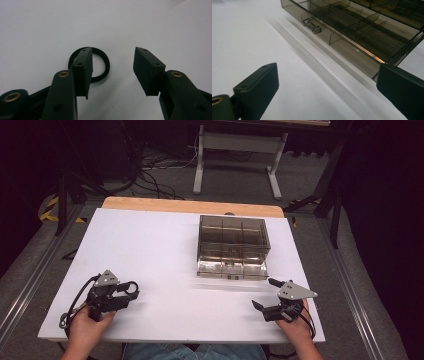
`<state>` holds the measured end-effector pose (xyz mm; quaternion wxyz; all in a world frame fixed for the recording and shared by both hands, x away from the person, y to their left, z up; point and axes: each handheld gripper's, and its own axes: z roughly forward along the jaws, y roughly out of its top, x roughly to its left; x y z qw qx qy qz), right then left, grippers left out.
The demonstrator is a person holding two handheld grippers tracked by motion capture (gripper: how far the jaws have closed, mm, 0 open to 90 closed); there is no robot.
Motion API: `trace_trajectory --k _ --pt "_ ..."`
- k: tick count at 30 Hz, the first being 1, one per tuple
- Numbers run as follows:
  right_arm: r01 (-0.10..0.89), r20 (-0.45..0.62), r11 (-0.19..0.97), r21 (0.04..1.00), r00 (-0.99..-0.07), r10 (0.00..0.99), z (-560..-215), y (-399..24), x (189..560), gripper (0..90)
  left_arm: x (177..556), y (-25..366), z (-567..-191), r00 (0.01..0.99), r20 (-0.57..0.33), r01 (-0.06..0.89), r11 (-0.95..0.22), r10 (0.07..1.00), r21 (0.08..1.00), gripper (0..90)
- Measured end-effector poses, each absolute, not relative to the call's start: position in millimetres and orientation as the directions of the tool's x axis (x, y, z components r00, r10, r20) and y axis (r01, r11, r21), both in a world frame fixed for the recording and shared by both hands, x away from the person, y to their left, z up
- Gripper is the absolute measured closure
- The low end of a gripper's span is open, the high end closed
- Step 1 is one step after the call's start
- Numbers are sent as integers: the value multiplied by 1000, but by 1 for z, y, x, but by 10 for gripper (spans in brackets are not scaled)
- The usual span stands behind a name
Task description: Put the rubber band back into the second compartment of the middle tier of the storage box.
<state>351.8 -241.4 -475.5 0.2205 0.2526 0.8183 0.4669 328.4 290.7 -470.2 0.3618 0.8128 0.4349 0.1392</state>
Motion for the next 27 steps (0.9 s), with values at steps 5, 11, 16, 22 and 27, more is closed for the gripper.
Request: trace_trajectory --k 5,11,16,22,27 --pt "212 -126 443 871 -775 620 -476 -241 352 49 329 287 -472 583 -59 619 -395 810 679 549" --pt "215 -126 445 869 -775 619 -476 -240 352 52 329 285 -473 585 -15 607 -425 811 672 581" --pt "214 -133 453 865 -773 620 -476 -240 352 54 330 283 -474 594 -1 608 -448 805 655 641" --pt "213 -137 457 864 -773 619 -477 -239 352 56 332 282 -475 598 16 605 -464 802 647 741" --pt "211 -138 458 863 -774 618 -477 -239 352 56 334 281 -475 598 36 603 -479 800 638 815"
